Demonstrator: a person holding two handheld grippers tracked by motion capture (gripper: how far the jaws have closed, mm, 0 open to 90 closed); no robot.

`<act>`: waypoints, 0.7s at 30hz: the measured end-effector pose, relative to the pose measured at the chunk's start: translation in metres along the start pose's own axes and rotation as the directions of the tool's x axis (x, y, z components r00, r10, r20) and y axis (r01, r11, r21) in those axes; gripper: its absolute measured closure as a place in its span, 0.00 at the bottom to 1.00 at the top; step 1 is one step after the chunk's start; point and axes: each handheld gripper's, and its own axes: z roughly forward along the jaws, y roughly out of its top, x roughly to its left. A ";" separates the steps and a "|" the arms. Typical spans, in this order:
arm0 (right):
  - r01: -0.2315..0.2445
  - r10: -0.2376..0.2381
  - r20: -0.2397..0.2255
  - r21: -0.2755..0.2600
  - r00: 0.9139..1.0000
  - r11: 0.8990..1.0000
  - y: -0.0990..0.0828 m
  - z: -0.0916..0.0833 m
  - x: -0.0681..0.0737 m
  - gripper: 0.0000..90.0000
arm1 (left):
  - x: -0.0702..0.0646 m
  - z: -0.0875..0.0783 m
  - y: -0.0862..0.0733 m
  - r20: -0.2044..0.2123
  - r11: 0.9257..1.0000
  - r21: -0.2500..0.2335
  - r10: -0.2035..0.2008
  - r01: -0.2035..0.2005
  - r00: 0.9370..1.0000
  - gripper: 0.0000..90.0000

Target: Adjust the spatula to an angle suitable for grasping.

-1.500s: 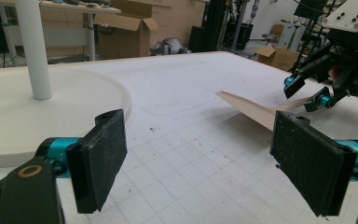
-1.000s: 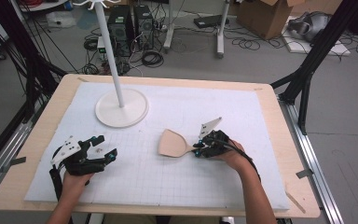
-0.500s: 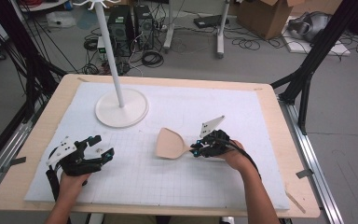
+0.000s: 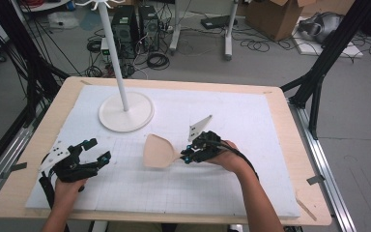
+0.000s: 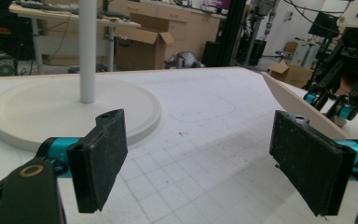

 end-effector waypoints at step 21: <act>0.086 -0.073 -0.149 0.079 0.986 0.993 0.065 0.088 0.012 0.85 | 0.019 -0.023 0.005 -0.060 1.000 -0.020 0.000 -0.001 0.998 0.22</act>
